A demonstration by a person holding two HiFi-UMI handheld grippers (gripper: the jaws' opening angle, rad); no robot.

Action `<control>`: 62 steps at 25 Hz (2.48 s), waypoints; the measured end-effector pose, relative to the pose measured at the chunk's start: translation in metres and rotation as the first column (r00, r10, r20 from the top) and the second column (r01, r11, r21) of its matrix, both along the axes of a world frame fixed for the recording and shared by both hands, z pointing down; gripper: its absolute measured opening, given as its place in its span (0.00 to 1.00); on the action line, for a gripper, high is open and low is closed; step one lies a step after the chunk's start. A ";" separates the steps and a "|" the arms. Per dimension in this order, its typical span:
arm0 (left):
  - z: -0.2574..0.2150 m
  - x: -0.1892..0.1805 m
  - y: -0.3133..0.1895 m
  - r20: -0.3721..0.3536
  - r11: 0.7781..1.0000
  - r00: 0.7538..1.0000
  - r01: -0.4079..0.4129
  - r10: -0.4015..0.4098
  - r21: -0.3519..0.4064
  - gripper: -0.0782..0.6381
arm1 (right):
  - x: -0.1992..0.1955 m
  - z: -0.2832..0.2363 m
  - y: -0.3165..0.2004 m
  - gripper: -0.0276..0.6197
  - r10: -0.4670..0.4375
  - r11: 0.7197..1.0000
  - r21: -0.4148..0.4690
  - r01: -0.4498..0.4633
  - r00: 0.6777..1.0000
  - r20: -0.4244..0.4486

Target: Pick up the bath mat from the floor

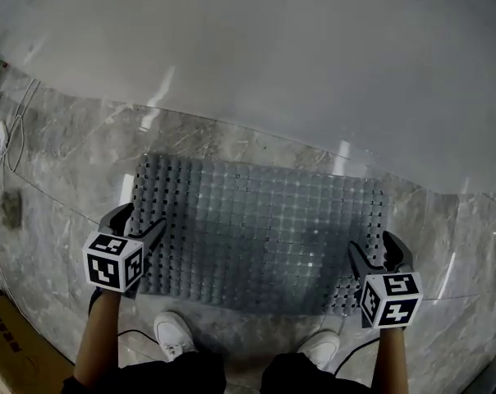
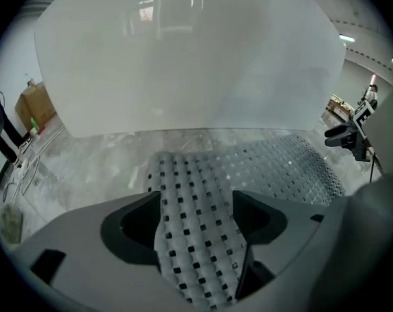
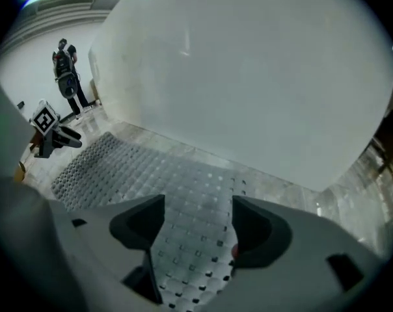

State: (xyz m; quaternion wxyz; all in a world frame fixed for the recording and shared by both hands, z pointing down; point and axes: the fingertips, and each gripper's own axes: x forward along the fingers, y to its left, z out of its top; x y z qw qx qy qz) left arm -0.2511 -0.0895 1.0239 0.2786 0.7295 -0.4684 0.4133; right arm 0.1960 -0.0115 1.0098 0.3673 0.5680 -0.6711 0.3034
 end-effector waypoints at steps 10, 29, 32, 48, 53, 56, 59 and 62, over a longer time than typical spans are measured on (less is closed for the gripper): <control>0.049 -0.052 0.018 0.135 0.982 0.985 0.125 -0.106 -0.140 0.67 | 0.050 0.068 0.053 0.60 0.100 0.958 -0.261 -0.120 0.991 -0.087; 0.087 -0.062 0.031 0.076 0.950 0.977 0.210 -0.197 -0.232 0.64 | 0.058 0.102 0.065 0.61 0.157 0.921 -0.361 -0.146 0.988 0.002; 0.086 -0.059 0.032 0.078 0.953 0.978 0.205 -0.192 -0.225 0.61 | 0.057 0.102 0.065 0.61 0.160 0.922 -0.358 -0.149 0.987 0.001; 0.071 -0.041 0.035 0.090 0.986 0.991 0.109 -0.097 -0.130 0.20 | 0.024 0.087 0.062 0.23 0.028 0.961 -0.274 -0.036 0.999 -0.035; 0.063 -0.036 0.035 0.067 0.991 0.994 0.096 -0.090 -0.094 0.17 | 0.018 0.077 0.061 0.17 0.021 0.979 -0.203 -0.027 0.999 -0.033; 0.056 -0.034 0.036 0.050 0.993 0.994 0.096 -0.093 -0.072 0.17 | 0.017 0.071 0.062 0.15 0.022 0.985 -0.169 -0.025 1.000 -0.018; 0.044 -0.030 0.039 0.036 0.995 0.996 0.087 -0.085 -0.045 0.17 | 0.014 0.060 0.061 0.15 0.020 0.992 -0.124 -0.021 1.000 -0.010; 0.024 -0.024 0.040 0.024 0.997 0.997 0.075 -0.075 -0.015 0.17 | 0.008 0.041 0.058 0.15 0.008 0.997 -0.071 -0.009 1.000 -0.015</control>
